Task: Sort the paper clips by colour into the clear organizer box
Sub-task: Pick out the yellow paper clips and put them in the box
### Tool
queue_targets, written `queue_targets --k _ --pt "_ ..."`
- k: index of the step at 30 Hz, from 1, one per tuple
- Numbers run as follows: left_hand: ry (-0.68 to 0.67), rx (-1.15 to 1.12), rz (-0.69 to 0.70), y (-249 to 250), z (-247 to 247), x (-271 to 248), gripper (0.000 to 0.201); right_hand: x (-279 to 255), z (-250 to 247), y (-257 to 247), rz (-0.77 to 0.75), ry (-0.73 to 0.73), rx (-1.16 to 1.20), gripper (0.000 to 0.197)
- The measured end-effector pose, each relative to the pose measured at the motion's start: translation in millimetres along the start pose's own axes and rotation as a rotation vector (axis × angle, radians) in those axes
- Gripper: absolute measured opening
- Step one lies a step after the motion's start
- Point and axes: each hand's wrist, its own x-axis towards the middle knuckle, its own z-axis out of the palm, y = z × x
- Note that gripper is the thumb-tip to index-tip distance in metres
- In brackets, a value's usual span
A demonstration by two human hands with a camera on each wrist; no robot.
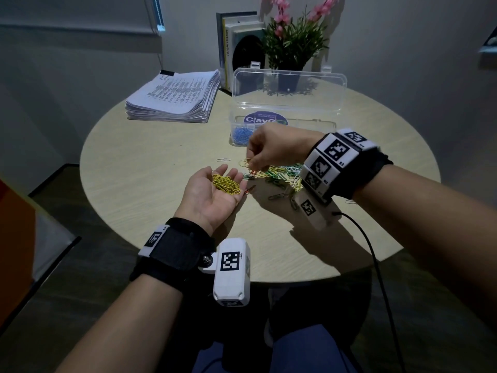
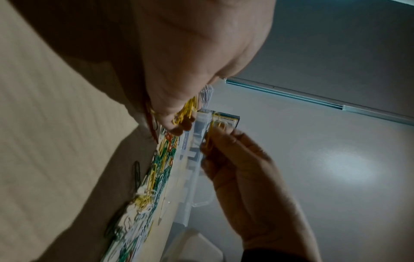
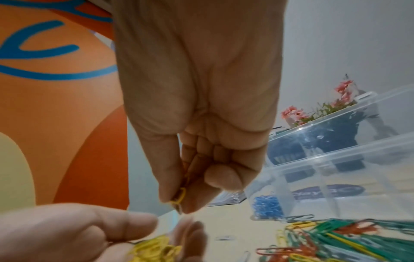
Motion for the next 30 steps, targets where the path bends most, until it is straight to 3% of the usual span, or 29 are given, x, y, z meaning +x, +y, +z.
queue_targets --k 5,10,18,24,30 --pt "-0.081 -0.016 -0.017 -6 14 3 0.042 3 -2 -17 -0.070 0.006 0.083 0.017" --pt "-0.063 -0.052 -0.031 -5 17 8 0.036 3 -9 0 0.029 0.075 0.168 0.016" --pt "-0.037 -0.056 -0.020 2 13 9 0.037 18 9 27 0.172 0.049 -0.254 0.019" --pt "-0.032 -0.066 -0.011 6 9 13 0.035 24 21 28 0.206 -0.023 -0.322 0.022" --pt "-0.023 -0.050 -0.005 8 6 16 0.032 18 4 34 0.202 -0.002 -0.228 0.006"
